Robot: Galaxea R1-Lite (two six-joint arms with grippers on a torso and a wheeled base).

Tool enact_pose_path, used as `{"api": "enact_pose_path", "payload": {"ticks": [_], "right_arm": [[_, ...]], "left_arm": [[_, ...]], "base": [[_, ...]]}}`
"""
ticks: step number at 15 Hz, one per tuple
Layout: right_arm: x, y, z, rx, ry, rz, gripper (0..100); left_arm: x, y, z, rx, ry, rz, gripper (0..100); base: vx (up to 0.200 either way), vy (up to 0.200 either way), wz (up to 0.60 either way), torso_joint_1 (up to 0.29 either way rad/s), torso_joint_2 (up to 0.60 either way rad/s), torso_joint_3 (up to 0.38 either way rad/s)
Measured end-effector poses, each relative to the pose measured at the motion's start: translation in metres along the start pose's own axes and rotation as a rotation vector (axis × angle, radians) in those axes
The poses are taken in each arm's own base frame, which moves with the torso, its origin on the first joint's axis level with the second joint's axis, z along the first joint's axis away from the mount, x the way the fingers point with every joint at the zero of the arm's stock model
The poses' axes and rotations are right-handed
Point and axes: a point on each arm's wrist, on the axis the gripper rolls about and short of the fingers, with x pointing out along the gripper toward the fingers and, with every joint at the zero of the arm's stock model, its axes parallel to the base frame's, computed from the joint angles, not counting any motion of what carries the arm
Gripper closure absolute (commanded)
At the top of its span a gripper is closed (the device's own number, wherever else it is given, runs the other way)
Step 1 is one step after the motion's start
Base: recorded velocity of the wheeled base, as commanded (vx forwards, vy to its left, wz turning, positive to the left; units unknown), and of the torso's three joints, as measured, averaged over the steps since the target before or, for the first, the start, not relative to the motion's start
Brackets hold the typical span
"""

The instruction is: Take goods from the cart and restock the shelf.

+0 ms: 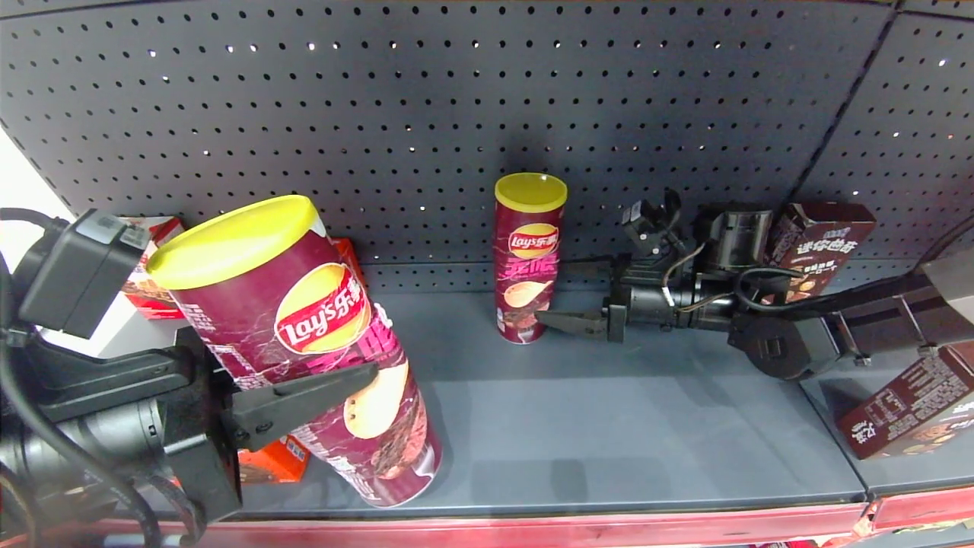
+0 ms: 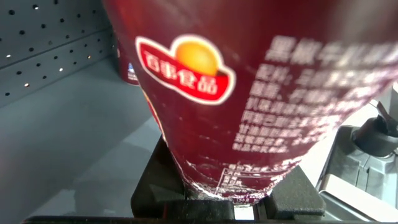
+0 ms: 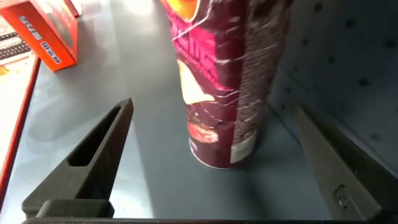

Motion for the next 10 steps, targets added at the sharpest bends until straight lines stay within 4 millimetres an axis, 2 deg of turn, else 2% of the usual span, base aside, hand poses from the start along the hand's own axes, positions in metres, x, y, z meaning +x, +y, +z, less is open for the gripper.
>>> {"api": "enact_pose_path", "payload": {"ticks": [4, 10], "right_arm": [[0.006, 0.007, -0.006, 0.016, 0.013, 0.024, 0], [0.0, 0.021, -0.009, 0.039, 0.035, 0.038, 0]], "left_arm": [[0.0, 0.001, -0.001, -0.002, 0.003, 0.004, 100], [-0.001, 0.001, -0.002, -0.004, 0.005, 0.006, 100]], "base": [[0.0, 0.0, 0.0, 0.0, 0.0, 0.0], [0.0, 0.0, 0.0, 0.0, 0.0, 0.0]]}}
